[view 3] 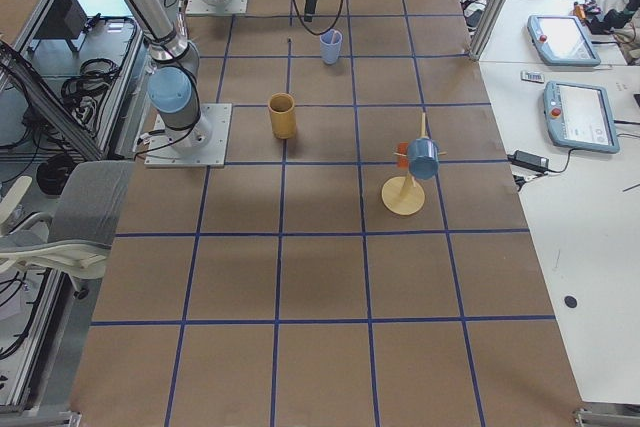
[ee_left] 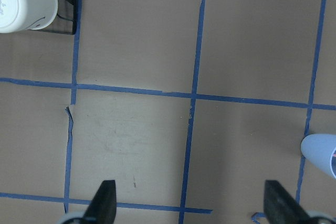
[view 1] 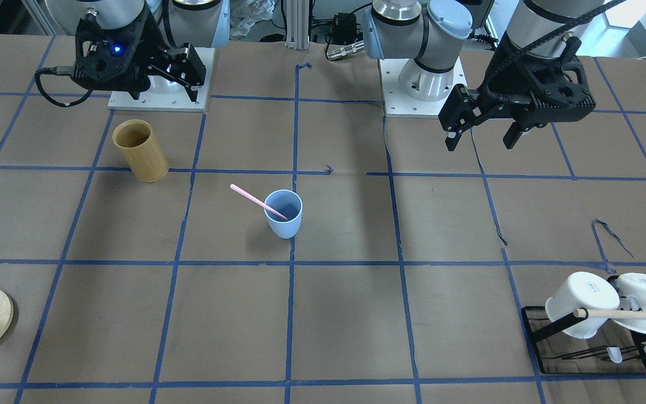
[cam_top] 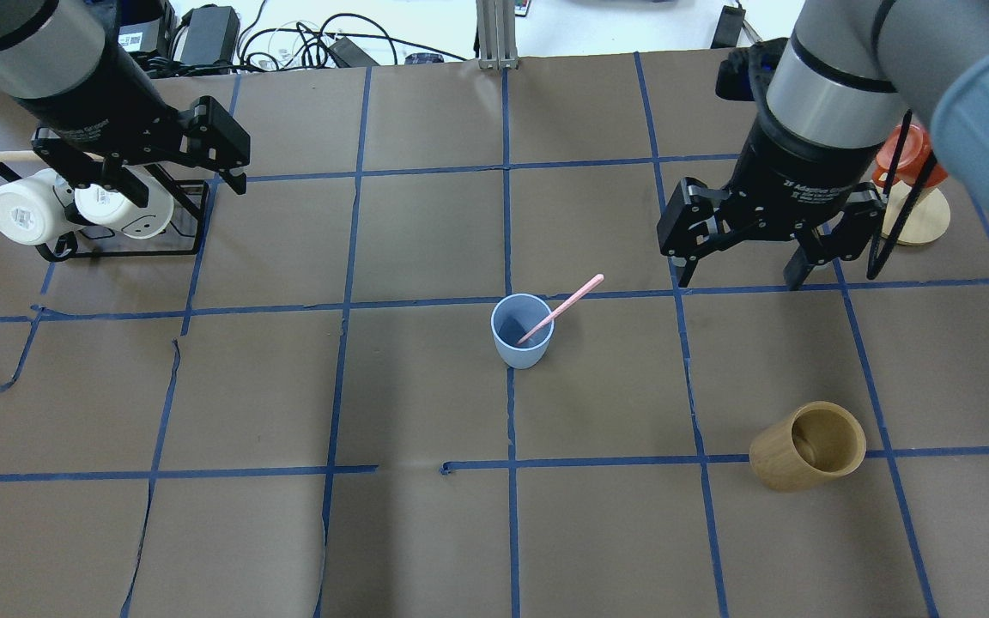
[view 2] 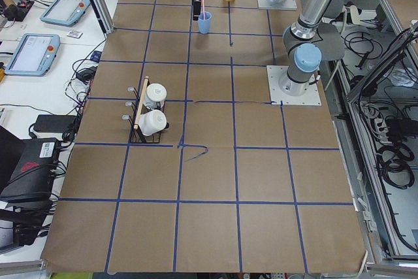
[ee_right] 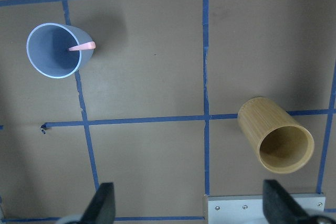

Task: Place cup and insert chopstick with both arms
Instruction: 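Open the right gripper and withdraw it from the blue cup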

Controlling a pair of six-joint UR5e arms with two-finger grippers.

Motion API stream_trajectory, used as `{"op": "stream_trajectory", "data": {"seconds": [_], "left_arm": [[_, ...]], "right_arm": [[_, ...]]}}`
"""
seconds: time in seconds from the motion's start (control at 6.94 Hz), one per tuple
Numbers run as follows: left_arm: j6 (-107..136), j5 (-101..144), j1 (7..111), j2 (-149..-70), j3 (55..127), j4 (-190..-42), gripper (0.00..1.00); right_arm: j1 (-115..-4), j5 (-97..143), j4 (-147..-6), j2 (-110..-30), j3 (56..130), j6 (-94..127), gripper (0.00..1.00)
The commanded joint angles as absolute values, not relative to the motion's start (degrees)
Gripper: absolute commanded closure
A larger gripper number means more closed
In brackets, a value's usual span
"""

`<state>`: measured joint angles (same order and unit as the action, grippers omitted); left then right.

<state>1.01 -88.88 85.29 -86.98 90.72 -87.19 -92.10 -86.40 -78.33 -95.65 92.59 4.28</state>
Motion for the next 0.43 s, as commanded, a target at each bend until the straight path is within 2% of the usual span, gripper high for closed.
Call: {"op": "stream_trajectory", "data": {"seconds": [0.0,0.29], "left_arm": [[1.14,-88.86,85.43,-87.62,90.53,-87.1,0.0],[1.23,-88.95,85.61,-86.75,90.7,-87.27,0.0]], "right_arm": [[-91.14,-86.13,-77.44,-95.89,92.64,2.29,0.0],[-91.14,-86.39,-76.29,-95.98,92.55,2.2,0.0]]}}
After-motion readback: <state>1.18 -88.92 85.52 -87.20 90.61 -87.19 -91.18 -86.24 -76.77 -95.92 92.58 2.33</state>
